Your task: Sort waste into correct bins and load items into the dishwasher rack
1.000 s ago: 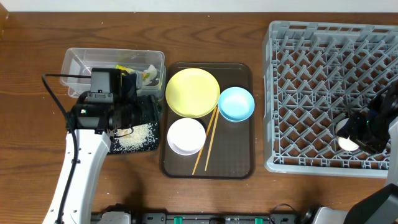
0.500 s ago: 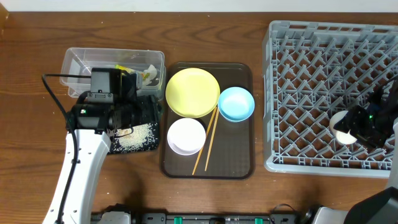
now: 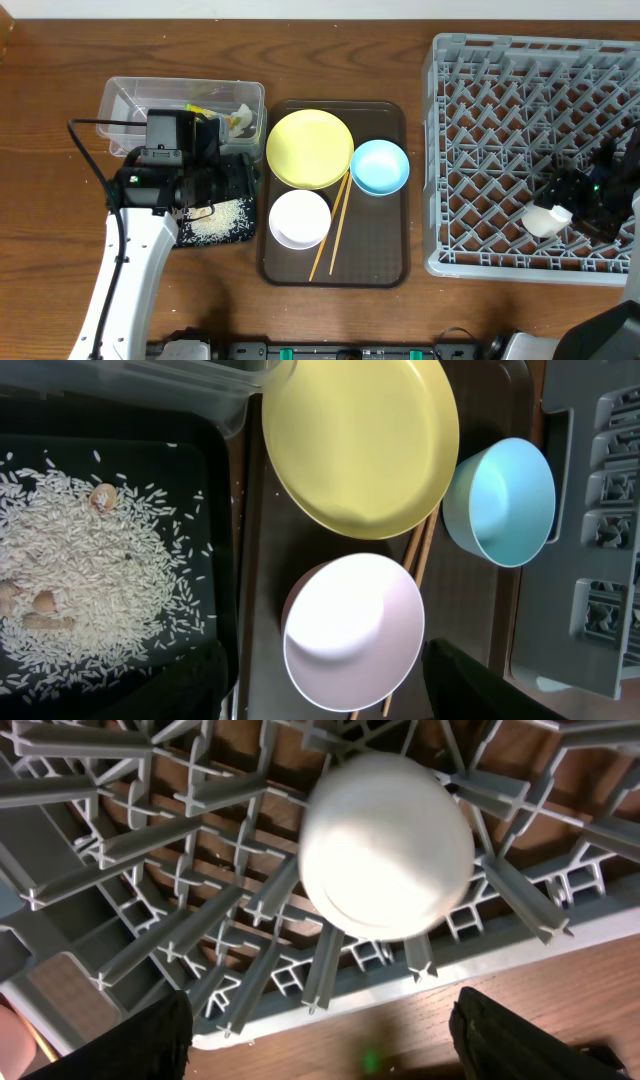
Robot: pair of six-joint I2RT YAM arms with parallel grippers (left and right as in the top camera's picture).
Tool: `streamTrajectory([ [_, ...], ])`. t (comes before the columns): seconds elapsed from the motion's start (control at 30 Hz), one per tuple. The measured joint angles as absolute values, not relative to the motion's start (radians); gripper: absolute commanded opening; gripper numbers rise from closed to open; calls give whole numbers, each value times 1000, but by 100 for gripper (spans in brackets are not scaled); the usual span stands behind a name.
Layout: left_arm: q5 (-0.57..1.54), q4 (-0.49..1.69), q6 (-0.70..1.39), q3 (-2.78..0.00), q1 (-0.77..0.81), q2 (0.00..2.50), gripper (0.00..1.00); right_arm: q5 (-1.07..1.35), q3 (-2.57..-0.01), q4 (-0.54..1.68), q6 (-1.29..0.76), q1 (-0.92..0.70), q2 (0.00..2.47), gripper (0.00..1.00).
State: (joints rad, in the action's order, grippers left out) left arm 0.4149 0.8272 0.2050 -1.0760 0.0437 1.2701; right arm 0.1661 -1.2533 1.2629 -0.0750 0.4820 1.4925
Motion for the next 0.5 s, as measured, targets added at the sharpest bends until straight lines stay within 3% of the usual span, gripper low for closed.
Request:
streamTrajectory([
  [0.13, 415, 828, 205, -1076, 44, 1270, 65, 229, -1253, 1234, -60, 482, 1493, 70],
  [0.27, 415, 828, 205, -1076, 44, 1270, 66, 385, -1254, 1212, 20, 471, 1493, 51],
  [0.4, 415, 828, 205, -1076, 44, 1270, 66, 518, -1254, 1199, 107, 410, 1493, 27],
  [0.5, 415, 828, 205, -1076, 44, 1270, 66, 553, -1254, 1189, 150, 331, 1493, 19],
])
